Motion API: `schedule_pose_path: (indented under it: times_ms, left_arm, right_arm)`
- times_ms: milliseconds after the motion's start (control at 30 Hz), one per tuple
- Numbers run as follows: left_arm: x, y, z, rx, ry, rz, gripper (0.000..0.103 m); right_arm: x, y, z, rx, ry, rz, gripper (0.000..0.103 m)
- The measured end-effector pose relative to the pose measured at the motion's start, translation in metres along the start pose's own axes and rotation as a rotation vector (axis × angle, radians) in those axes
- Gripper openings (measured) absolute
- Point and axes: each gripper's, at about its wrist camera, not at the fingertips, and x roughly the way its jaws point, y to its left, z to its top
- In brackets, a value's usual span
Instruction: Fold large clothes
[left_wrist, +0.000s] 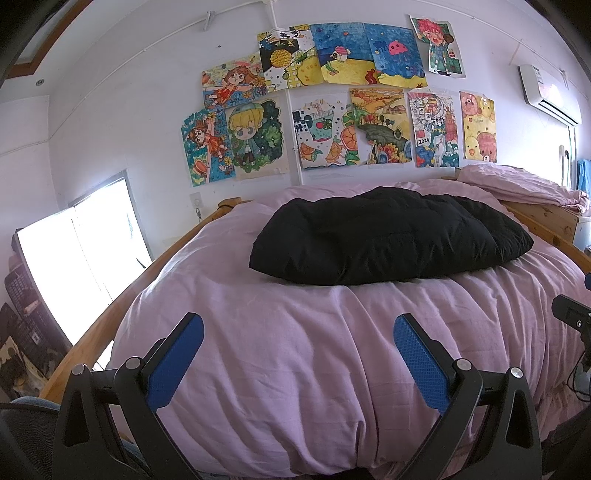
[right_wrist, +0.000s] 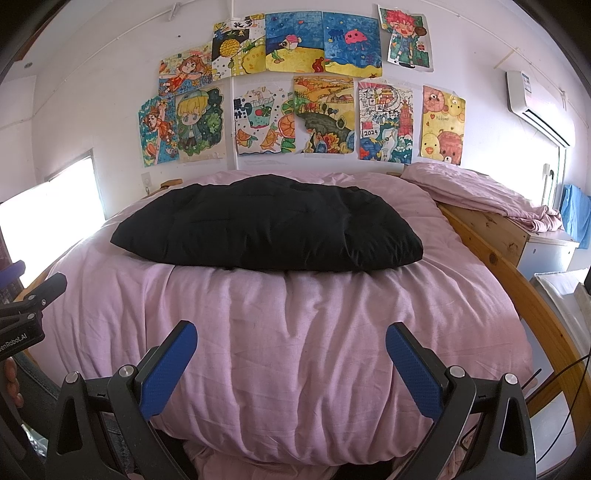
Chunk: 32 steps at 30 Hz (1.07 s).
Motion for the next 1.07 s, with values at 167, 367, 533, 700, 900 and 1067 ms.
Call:
schedule_pose_path:
  times_ms: [167,367,533,700,900,1067]
  left_arm:
    - [-0.001,0.006,0.001,-0.005,0.001,0.005,0.101]
    - [0.002,0.018,0.000,-0.009,0.012,0.026,0.101]
    - [0.006,0.027,0.000,-0.001,0.016,0.021,0.101]
    - [0.008,0.037,0.001,0.016,0.009,0.014,0.101]
    - [0.007,0.035,0.000,0.014,0.011,0.015,0.101]
    - [0.008,0.037,-0.001,0.018,0.012,0.010,0.101]
  right_arm:
    - [0.000,0.001,0.000,0.000,0.000,0.000,0.103]
    - [0.000,0.000,0.000,0.001,0.000,0.000,0.103]
    - [0.000,0.000,0.000,0.000,-0.001,0.000,0.103]
    - [0.000,0.000,0.000,0.001,0.000,0.000,0.103]
    - [0.000,0.001,0.000,0.001,0.000,-0.001,0.103]
    - [0.000,0.001,0.000,0.001,0.001,0.000,0.103]
